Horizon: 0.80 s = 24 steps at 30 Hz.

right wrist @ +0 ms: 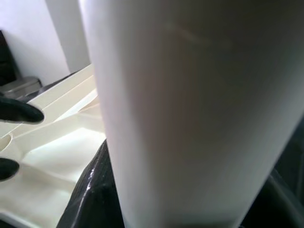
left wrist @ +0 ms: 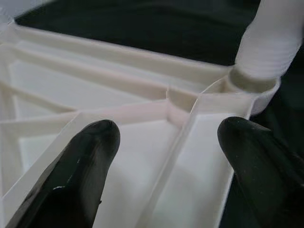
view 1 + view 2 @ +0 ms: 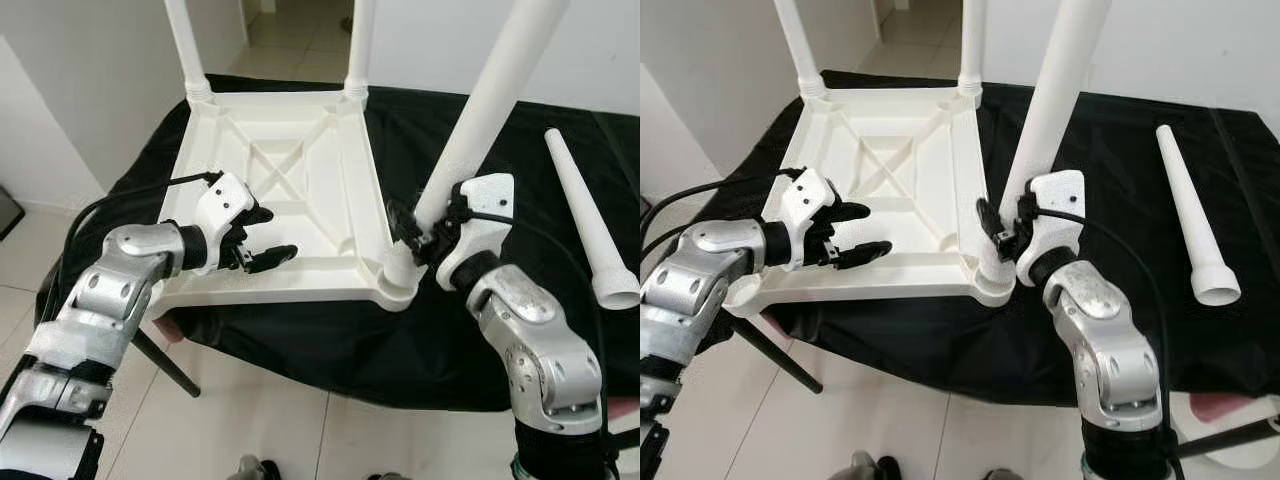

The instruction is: Building children table

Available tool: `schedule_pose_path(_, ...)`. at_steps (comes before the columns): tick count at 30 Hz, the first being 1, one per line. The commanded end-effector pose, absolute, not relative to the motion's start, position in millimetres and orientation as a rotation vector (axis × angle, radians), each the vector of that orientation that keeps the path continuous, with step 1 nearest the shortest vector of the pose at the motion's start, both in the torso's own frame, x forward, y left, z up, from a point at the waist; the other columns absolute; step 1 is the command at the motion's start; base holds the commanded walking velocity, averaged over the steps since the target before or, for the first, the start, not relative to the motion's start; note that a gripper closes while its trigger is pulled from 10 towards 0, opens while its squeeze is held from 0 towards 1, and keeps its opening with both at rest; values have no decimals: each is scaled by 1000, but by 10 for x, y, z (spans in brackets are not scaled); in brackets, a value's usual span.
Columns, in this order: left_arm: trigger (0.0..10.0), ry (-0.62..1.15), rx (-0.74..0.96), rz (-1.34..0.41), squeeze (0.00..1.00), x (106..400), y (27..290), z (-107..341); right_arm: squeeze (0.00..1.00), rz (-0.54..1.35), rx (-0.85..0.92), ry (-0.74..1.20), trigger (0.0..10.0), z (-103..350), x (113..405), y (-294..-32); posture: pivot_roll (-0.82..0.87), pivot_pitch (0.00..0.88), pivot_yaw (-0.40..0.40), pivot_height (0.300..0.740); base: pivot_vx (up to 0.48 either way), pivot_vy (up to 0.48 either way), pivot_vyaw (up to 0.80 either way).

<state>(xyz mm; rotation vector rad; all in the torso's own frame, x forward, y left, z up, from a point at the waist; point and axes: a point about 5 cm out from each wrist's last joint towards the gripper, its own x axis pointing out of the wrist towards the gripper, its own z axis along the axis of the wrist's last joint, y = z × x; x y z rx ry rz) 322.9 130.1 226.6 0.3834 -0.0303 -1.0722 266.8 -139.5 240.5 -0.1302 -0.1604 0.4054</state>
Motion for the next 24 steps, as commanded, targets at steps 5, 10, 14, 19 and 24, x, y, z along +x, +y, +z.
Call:
schedule_pose_path(5,10000,-71,353,-1287,0,3021,977,2321,0,409,-151,-137,10000,2357,2640,-1422,-162,133,61,740,0,0,0)
schedule_pose_path(10,10000,-62,362,-1370,0,2946,869,2290,0,400,-150,-128,10000,2321,2649,-1435,-163,136,64,740,0,0,0)
schedule_pose_path(14,10000,-36,389,-1416,0,2926,804,2216,0,400,-140,-132,10000,2303,2670,-1410,-162,137,70,740,0,0,0)
schedule_pose_path(19,10000,-10,404,-1415,0,2935,792,2149,0,403,-142,-135,10000,2283,2703,-1384,-161,137,80,740,0,0,0)
schedule_pose_path(24,10000,1,398,-1401,0,2928,804,2150,0,448,-124,-109,10000,2204,2728,-1381,-155,138,83,740,0,0,0)
